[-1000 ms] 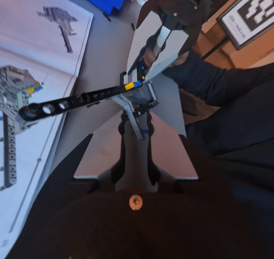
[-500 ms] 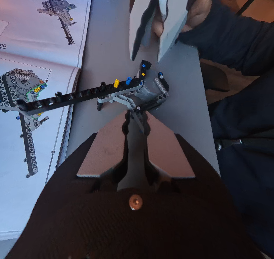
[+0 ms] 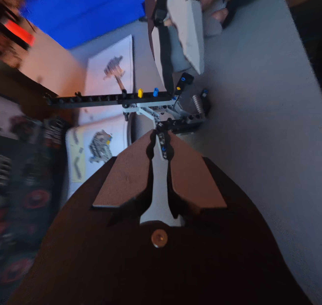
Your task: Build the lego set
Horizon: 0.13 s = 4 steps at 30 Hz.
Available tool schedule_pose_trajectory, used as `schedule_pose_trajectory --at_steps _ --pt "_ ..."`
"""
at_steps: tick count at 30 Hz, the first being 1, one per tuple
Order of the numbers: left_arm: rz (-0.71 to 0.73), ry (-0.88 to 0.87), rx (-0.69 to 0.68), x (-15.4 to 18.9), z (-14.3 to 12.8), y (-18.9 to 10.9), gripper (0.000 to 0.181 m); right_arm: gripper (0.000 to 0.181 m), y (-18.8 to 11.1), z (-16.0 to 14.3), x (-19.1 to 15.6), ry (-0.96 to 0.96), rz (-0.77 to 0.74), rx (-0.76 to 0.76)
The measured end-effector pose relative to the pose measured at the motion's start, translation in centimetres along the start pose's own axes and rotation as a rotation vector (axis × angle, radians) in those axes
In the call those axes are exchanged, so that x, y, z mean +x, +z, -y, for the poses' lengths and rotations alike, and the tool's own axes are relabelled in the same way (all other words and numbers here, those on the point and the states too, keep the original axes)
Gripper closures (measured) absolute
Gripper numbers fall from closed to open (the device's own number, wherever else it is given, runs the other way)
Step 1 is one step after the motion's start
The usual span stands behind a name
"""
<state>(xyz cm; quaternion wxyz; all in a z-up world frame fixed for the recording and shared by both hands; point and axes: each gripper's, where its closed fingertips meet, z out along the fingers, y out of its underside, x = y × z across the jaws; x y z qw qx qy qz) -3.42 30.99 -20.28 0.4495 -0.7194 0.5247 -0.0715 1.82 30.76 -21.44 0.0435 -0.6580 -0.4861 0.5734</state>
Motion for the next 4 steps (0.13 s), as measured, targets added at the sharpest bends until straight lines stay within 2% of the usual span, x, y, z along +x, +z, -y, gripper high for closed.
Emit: schedule_pose_trajectory --at_steps 1,4 --pt "0.042 0.072 0.015 0.0 0.5 -0.2 0.174 0.122 0.2 0.1 -0.1 -0.006 0.010 -0.006" --pt "0.190 0.269 0.007 -0.6 1.4 -1.0 0.175 0.119 -0.2 1.7 -0.2 -0.106 -0.008 0.060"
